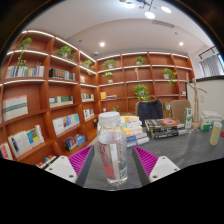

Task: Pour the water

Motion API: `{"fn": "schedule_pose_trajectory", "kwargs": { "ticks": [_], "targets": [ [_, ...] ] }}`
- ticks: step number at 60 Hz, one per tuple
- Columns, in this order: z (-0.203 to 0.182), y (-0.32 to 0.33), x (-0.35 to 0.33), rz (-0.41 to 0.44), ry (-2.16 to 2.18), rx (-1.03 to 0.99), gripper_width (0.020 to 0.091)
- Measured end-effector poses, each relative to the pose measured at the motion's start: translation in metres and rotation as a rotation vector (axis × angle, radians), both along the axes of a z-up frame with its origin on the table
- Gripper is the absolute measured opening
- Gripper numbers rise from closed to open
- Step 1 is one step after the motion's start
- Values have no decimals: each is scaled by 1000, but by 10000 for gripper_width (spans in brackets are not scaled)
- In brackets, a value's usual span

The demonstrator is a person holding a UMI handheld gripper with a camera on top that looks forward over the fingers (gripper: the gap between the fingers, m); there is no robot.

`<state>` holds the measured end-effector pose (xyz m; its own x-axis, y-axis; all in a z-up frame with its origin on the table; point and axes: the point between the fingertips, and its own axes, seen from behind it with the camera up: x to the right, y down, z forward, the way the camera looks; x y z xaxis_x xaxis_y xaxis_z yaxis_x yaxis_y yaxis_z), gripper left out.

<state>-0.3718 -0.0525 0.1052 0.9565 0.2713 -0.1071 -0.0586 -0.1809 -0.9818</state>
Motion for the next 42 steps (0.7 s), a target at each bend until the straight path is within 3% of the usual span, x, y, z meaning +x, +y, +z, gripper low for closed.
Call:
{"fn": "schedule_pose_trajectory", "kwargs": {
  "ticks": [5, 12, 14, 26, 42],
  "targets": [
    [-8, 14, -3, -13, 5, -7, 778],
    [-27, 25, -3, -18, -70, -24, 613],
    [-30, 27, -2, -23, -102, -16, 528],
    [-29, 25, -7, 12, -112, 2, 362],
    [-27, 26, 28, -16, -103, -54, 359]
  ]
}}
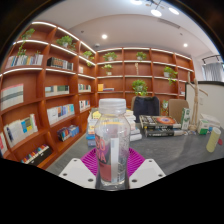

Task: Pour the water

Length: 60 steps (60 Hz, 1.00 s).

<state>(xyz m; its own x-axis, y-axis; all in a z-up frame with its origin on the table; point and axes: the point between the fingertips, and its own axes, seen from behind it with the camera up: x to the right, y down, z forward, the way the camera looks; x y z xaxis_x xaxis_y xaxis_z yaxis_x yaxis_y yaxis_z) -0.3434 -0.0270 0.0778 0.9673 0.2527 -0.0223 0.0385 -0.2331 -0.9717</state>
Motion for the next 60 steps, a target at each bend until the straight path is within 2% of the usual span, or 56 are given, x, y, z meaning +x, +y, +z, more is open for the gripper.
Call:
{"fn": "schedule_pose_trajectory", "kwargs": {
  "ticks": [7, 23, 34, 39, 55, 60],
  "targets": [
    [19, 2, 49, -43, 147, -8, 359],
    [76, 28, 199, -206, 694, 4, 360],
    [113, 49, 287, -238, 1222, 45, 358],
    [112, 70, 321, -256, 1395, 49, 358],
    [111, 92, 373, -299, 1889, 25, 372],
    [114, 99, 388, -286, 1984, 65, 370]
  ]
}}
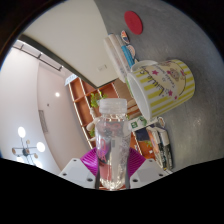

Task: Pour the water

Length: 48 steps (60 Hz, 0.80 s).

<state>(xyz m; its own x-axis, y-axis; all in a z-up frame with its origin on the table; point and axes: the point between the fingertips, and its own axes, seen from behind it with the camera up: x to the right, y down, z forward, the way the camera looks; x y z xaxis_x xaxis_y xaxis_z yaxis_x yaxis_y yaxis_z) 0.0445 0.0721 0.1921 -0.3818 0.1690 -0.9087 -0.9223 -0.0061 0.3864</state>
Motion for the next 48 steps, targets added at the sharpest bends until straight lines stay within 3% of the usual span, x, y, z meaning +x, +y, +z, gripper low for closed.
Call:
{"fn": "schedule_pose_trajectory", "kwargs": {
  "ticks": [5, 22, 30, 39, 48],
  "targets": [
    [3, -1, 11, -20, 97, 27, 372],
    [-10, 1, -5, 33, 37, -37, 372],
    [19, -4, -16, 67, -269, -25, 373],
    [45, -15, 27, -19, -852, -137, 375],
    [24, -23, 116, -136, -1433, -421, 373]
  ]
}}
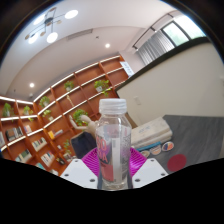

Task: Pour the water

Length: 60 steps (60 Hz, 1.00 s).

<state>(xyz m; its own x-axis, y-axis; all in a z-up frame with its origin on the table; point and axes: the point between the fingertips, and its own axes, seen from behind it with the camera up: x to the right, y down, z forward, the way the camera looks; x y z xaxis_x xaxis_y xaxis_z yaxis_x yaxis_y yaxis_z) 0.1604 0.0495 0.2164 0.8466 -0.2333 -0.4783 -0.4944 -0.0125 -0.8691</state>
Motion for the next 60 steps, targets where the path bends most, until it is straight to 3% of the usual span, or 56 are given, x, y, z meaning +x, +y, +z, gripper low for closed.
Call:
{"fn": "schedule_pose_trajectory", "kwargs": {
  "ticks": [9, 16, 17, 19, 36, 44, 56, 60],
  "targets": [
    [-34, -19, 106, -218, -350, -194, 373],
    [-54, -30, 155, -313, -404, -284, 371],
    [-74, -23, 172, -323, -412, -287, 371],
    [-69, -26, 169, -335, -411, -303, 372],
    [-133, -5, 196, -338, -378, -332, 373],
    [-139, 1, 193, -330, -398, -292, 378],
    [-141, -3, 190, -322, -407, -314, 508],
    [-147, -7, 186, -303, -417, -343, 656]
  ]
}}
